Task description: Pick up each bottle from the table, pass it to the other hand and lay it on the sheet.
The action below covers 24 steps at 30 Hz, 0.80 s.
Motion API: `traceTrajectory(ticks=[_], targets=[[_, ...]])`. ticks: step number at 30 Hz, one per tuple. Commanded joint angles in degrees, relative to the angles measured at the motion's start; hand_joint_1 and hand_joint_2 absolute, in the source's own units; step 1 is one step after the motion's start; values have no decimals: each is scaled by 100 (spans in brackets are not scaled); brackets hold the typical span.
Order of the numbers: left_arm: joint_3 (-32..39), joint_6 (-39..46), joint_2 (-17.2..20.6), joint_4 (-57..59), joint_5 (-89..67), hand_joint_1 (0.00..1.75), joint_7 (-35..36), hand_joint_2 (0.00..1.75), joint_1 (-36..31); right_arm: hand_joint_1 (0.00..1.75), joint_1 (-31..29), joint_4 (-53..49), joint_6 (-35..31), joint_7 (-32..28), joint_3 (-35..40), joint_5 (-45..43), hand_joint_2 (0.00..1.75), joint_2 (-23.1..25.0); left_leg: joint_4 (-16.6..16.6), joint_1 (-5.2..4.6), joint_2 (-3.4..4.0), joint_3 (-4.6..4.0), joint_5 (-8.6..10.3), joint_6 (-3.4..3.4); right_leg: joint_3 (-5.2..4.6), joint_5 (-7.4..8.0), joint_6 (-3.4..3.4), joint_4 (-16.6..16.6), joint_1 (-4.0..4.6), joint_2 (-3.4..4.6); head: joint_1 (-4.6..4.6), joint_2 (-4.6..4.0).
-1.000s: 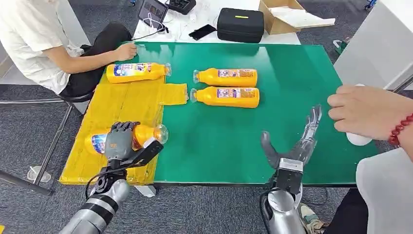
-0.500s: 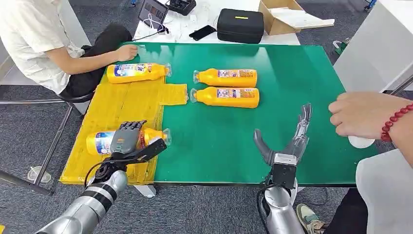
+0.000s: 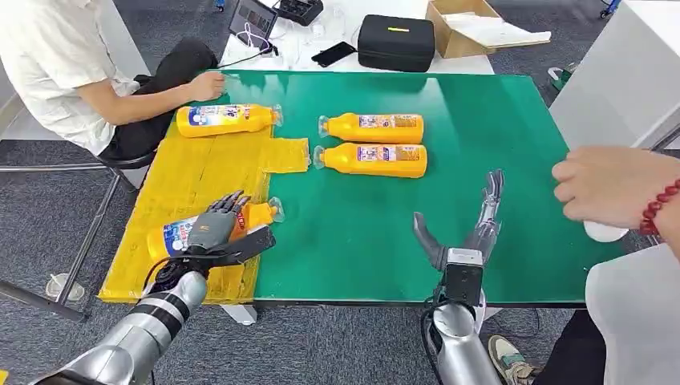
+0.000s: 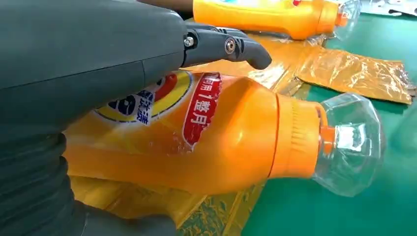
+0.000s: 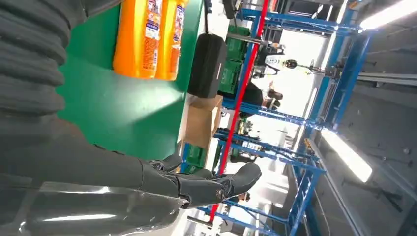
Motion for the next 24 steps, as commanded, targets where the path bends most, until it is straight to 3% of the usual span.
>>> traceTrajectory(ticks=[1, 5, 6, 9, 10, 11, 13, 16, 17, 21, 24], targets=[[-171, 122, 114, 351, 71, 0, -103, 175, 16, 0, -262, 423, -26, 4, 85, -60, 175, -82, -4, -2, 18, 20, -4, 3, 13, 1, -6, -4, 1, 12, 0, 2], [261, 1096, -102, -222, 586, 0, -647, 175, 306, 0, -146, 292, -135, 4, 33, -33, 175, -90, -7, -3, 29, 42, -11, 7, 34, -3, -13, -6, 2, 16, 0, 0], [588, 1482, -280, -744, 1109, 0, -1193, 175, 576, 0, -77, 233, -207, 4, 41, -1, 175, -110, -5, -3, 11, 20, -4, 5, 17, -1, -5, -5, 0, 4, -2, 0], [766, 1633, -426, -1210, 1488, 0, -1475, 175, 814, 0, -20, 190, -238, 4, 44, 35, 175, -123, -4, -3, 0, 18, -4, 6, 15, -6, -4, -5, -1, -8, 0, 0], [1025, 1861, -785, -2665, 2471, 0, -1961, 175, 1489, 0, 84, 153, -238, 4, -91, 243, 175, -57, 0, -2, -1, 26, -11, 10, 25, -13, -6, -4, 2, -14, 0, 0], [1025, 1861, -785, -2665, 2471, 0, -1961, 175, 1489, 0, 84, 153, -238, 4, -91, 243, 175, -57, -2, -4, -13, 15, -7, 9, 16, -12, -2, -6, -1, -21, 2, 0], [765, 1990, -917, -3835, 2992, 0, -1877, 175, 1983, 0, 161, 129, -238, 4, -218, 474, 175, 1, 0, -6, -2, 9, -7, 8, 8, -9, -2, -3, -4, -6, 0, 0], [419, 2217, -862, -4510, 3275, 0, -1824, 175, 2238, 0, 148, 418, -238, 4, -263, 898, 175, -36, 11, -13, 9, 41, -37, 16, 38, -31, -8, 4, -4, -5, 4, 0], [360, 2240, -837, -4570, 3299, 0, -1811, 175, 2259, 0, 117, 532, -238, 4, -204, 939, 175, -74, 4, -9, 6, 2, -14, 9, 0, -10, -4, -1, -4, -3, 0, 0], [360, 2240, -837, -4570, 3299, 0, -1811, 175, 2259, 0, 117, 532, -238, 4, -204, 939, 175, -74, 2, -7, 14, 3, -16, 6, -1, -7, -6, -5, 0, 6, -2, 2], [24, 2614, -690, -4917, 3186, 0, -1961, 175, 2409, 0, -404, 1961, -16, 379, 174, 2251, 175, -437, -6, -7, 14, 23, -19, 8, 14, -9, -7, -13, 1, 1, 2, 0]])
